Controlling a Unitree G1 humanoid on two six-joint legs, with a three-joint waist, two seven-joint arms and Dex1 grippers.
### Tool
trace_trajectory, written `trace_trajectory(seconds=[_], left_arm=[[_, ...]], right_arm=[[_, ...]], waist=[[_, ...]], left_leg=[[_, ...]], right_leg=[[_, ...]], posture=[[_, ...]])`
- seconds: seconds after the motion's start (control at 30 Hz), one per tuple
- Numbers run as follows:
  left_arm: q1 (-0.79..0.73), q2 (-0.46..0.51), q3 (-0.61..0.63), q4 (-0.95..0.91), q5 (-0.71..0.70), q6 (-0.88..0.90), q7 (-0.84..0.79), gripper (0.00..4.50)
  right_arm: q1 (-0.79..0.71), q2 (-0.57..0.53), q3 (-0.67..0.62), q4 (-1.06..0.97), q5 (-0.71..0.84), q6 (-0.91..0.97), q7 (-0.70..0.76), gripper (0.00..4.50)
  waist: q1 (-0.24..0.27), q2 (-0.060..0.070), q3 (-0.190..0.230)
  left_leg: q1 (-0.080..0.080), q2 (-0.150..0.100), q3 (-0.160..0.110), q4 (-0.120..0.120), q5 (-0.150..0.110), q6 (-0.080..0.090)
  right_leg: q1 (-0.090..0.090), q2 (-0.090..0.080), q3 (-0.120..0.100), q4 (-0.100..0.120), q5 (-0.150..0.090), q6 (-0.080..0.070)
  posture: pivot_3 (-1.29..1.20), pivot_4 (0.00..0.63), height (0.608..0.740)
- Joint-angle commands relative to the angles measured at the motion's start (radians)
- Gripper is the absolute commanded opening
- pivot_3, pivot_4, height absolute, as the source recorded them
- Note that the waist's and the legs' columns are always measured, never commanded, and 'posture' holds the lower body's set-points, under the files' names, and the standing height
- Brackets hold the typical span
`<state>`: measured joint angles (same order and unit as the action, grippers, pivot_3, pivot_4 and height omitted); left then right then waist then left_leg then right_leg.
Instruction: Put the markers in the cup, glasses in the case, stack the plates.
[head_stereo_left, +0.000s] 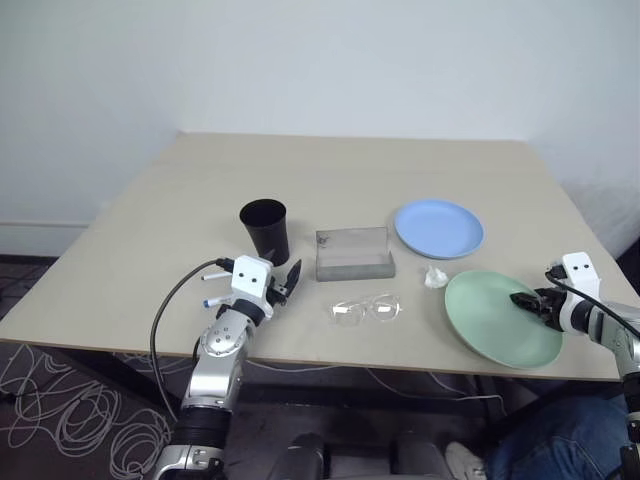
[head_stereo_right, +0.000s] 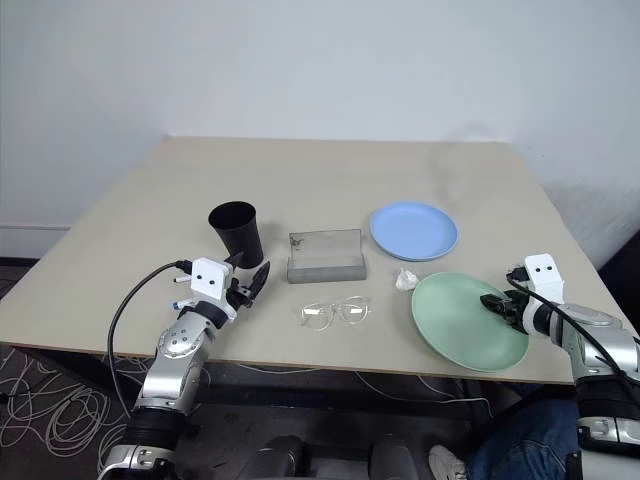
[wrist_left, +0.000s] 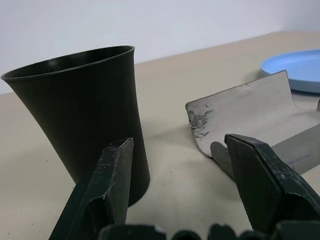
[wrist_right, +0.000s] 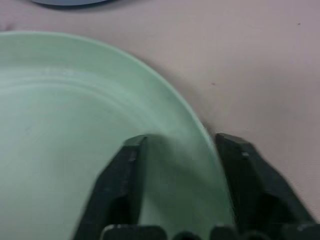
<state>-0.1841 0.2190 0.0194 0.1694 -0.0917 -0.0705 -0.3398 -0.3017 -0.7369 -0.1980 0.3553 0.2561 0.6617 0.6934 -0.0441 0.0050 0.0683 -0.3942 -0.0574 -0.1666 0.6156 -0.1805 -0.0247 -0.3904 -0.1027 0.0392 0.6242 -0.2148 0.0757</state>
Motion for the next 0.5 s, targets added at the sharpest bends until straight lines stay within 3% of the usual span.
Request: trace_trajectory(seconds=[0.03, 0.13, 0.5], left_arm=[[-0.025, 0.006, 0.005, -0.014, -0.002, -0.023, -0.006, 3.09], [-0.025, 0.007, 0.006, -0.014, -0.002, -0.022, -0.006, 3.09], [-0.025, 0.012, 0.008, -0.016, -0.001, -0.017, -0.009, 3.09]], right_arm=[[-0.016, -0.008, -0.013, -0.017, 0.011, 0.002, 0.008, 0.89], [-0.018, -0.003, -0.013, -0.016, 0.01, -0.004, 0.014, 0.02], [-0.09, 0.026, -0.039, -0.024, 0.089, -0.05, 0.108, 0.0]], waist=[[-0.002, -0.001, 0.0], [-0.009, -0.003, -0.001], [-0.016, -0.001, -0.001]], left_leg=[[0.0, 0.0, 0.0, 0.0, 0.0, 0.0], [0.001, 0.0, 0.0, 0.001, 0.0, 0.0], [-0.007, 0.008, 0.01, 0.014, -0.001, 0.001]], right_leg=[[0.0, 0.0, 0.0, 0.0, 0.0, 0.0], [0.001, 0.0, 0.0, 0.0, 0.0, 0.001], [-0.002, -0.001, -0.005, -0.003, 0.0, 0.001]], posture=[[0.0, 0.0, 0.74], [0.0, 0.0, 0.74], [0.0, 0.0, 0.74]])
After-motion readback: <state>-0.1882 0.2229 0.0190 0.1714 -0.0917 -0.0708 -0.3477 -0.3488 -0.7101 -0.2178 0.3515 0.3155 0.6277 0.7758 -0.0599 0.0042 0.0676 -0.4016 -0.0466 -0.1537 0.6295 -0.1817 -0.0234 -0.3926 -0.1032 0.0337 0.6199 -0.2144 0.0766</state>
